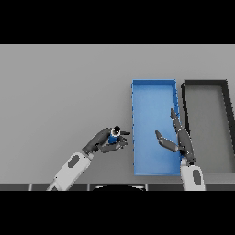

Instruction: Pick up the blue pipe and place it into the blue bin.

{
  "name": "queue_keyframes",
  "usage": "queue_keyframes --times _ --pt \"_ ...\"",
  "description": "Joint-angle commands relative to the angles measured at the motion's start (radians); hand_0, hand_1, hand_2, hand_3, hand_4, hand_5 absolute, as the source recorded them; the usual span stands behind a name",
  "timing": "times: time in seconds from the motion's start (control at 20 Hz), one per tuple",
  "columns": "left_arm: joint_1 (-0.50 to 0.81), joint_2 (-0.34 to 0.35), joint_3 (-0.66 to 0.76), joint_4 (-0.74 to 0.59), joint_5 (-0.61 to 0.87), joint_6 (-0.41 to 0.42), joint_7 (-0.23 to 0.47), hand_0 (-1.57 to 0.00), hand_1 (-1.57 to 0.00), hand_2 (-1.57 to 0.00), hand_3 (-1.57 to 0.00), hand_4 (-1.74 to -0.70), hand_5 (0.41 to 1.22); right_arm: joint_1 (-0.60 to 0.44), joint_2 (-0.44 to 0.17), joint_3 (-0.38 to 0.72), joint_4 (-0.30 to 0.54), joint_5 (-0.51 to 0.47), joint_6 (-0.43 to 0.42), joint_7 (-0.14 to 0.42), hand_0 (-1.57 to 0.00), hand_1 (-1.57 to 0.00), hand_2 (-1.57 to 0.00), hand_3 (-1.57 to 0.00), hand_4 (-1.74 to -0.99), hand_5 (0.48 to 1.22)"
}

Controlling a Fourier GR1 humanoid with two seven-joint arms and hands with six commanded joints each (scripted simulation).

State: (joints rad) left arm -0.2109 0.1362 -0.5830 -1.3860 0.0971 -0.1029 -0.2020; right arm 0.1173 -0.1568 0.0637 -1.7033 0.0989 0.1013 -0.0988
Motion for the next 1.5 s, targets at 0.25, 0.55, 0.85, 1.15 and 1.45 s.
queue_keyframes --times 0.25,0.55,0.85,1.15,1.45 --pt "-0.059 0.012 -0.007 -0.135 0.027 -0.021 0.051 -1.55 -1.55 -1.55 -1.44 -1.72 1.212 0.001 -0.009 -0.004 0.001 0.013 -0.006 -0.015 0.0 0.0 0.0 0.0 -1.219 0.634" --pt "-0.092 0.015 -0.017 -0.191 0.048 -0.039 0.15 -1.56 -1.57 -1.57 -1.44 -1.73 1.219 0.018 -0.021 -0.01 0.0 0.009 0.005 -0.047 0.0 0.0 0.0 0.0 -1.189 0.631" --pt "-0.09 0.012 -0.027 -0.198 0.05 -0.047 0.173 -1.57 -1.57 -1.57 -1.44 -1.73 1.219 0.024 -0.001 -0.001 -0.016 0.017 -0.013 -0.028 0.0 0.0 0.0 0.0 -1.186 0.629" --pt "-0.085 0.021 -0.023 -0.192 0.042 -0.05 0.165 -1.57 -1.57 -1.57 -1.44 -1.73 1.221 0.006 0.0 -0.003 -0.04 -0.039 0.025 -0.051 0.0 0.0 0.0 0.0 -1.195 0.61" --pt "-0.087 0.023 -0.023 -0.204 0.044 -0.054 0.18 -1.57 -1.57 -1.57 -1.44 -1.73 1.221 -0.063 -0.152 0.009 -0.223 -0.314 0.251 0.118 0.0 0.0 0.0 0.0 -1.25 0.532"
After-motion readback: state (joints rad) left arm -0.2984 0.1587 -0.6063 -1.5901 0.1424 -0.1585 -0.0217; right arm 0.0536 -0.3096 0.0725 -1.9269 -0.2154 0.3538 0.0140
